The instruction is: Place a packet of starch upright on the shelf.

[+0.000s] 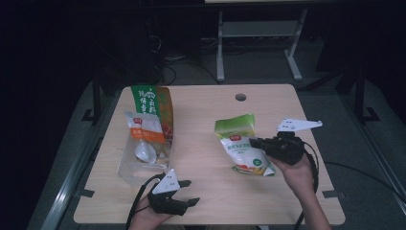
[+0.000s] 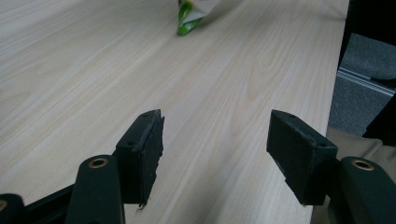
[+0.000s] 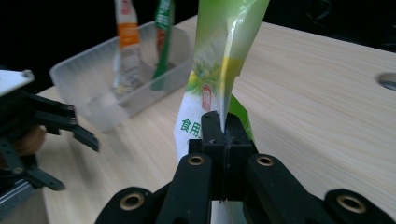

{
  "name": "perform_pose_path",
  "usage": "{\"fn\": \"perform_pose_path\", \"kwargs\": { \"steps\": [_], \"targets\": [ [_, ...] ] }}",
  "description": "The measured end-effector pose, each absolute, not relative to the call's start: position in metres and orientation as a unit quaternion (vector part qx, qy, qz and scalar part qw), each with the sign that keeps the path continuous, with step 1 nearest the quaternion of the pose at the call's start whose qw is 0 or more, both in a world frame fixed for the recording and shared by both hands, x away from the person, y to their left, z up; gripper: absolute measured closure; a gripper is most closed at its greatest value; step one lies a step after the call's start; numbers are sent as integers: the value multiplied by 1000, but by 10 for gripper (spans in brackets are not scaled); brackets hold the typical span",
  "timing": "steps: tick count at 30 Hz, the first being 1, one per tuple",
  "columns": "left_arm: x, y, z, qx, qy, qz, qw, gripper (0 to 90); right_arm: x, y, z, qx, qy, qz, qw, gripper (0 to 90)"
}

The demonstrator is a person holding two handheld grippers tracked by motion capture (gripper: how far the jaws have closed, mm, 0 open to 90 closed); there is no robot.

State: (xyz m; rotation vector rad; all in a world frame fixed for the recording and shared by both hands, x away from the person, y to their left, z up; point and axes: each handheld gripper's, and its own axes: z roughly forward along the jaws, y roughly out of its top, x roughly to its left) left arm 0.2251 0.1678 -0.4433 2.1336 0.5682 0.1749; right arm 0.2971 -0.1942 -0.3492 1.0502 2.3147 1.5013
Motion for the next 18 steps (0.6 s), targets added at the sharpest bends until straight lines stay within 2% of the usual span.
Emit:
{"fn": "perform_pose_path", "kwargs": {
  "steps": [10,18],
  "targets": [
    [226,165,-443,861,230,70,448,353,293,-152,-361,301,800,513,71,899],
    [232,155,-433,856,234,80,453,341,285,-159,-375,278,817,500,68,893]
  ]
}}
